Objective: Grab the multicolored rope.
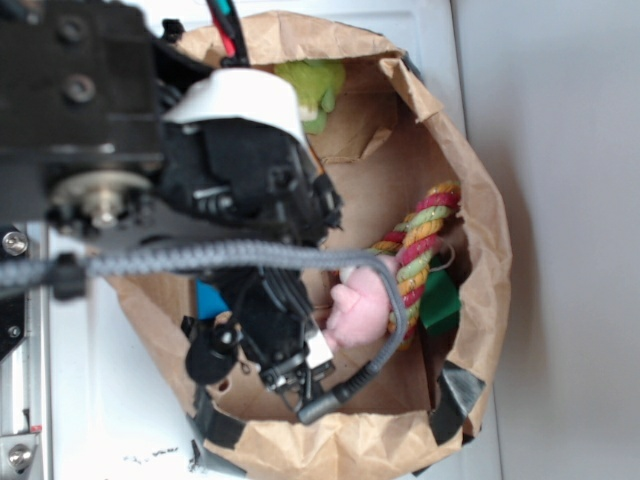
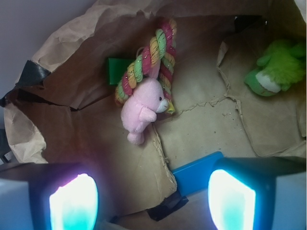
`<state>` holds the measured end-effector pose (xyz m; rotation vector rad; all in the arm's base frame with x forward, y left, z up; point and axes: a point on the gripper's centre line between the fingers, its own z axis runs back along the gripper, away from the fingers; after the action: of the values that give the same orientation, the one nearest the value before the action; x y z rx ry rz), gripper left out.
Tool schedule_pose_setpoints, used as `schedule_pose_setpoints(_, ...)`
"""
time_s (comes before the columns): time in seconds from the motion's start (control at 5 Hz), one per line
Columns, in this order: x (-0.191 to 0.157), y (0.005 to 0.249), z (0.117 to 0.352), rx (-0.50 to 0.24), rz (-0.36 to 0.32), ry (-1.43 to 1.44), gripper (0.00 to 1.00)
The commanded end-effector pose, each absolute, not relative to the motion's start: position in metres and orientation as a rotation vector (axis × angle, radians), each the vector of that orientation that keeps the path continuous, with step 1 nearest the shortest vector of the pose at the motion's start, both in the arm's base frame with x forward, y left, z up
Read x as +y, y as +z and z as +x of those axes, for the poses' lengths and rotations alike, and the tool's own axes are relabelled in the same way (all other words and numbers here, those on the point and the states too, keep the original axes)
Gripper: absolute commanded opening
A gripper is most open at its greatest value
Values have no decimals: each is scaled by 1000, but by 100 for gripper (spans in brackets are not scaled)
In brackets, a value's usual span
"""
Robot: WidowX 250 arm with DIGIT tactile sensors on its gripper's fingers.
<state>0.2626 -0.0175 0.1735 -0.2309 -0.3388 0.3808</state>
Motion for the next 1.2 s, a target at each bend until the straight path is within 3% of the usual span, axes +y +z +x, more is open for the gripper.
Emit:
schedule_pose_setpoints(0.0,-12,174,275,-378,-252,452,100)
schedule_pose_setpoints(0.6,-6,136,301,-420,-177,630,100)
schedule_pose_setpoints(1.0,7,133,337,-463,-189,686,100)
